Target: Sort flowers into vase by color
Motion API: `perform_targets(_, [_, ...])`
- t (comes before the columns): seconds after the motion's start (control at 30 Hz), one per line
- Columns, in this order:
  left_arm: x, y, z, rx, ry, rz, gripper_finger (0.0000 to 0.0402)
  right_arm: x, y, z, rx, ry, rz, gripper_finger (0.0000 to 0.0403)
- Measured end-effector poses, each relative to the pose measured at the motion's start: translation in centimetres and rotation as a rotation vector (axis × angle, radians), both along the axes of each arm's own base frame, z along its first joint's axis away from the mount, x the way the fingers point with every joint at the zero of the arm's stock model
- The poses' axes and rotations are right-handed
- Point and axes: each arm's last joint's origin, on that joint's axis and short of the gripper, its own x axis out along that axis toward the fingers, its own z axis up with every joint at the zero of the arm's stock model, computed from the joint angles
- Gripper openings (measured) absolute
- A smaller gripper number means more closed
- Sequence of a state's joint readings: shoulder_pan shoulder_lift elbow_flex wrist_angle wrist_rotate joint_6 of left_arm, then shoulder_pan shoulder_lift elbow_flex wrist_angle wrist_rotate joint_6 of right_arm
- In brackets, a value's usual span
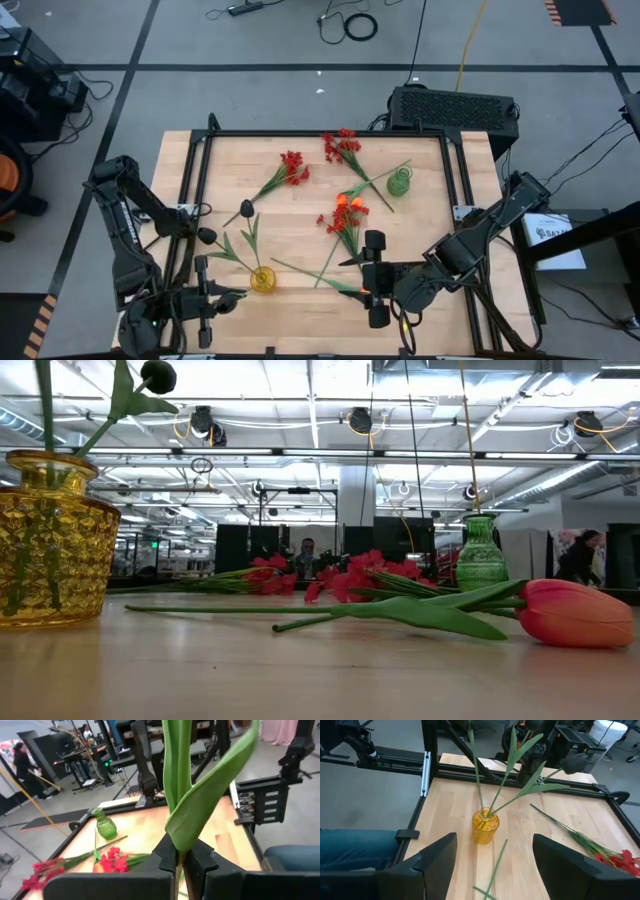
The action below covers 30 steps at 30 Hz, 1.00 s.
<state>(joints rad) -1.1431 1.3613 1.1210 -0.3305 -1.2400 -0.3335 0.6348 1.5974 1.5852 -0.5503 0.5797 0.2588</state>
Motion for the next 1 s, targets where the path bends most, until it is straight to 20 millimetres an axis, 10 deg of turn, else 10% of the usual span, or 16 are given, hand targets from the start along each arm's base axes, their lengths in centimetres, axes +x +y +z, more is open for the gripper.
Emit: perform_targets(1.0, [0.2, 1.1, -2.2, -0.034, 0.040, 0.065, 0.0040, 0.0, 0.0, 0.0, -0.001, 0.000, 0.000, 0.0254])
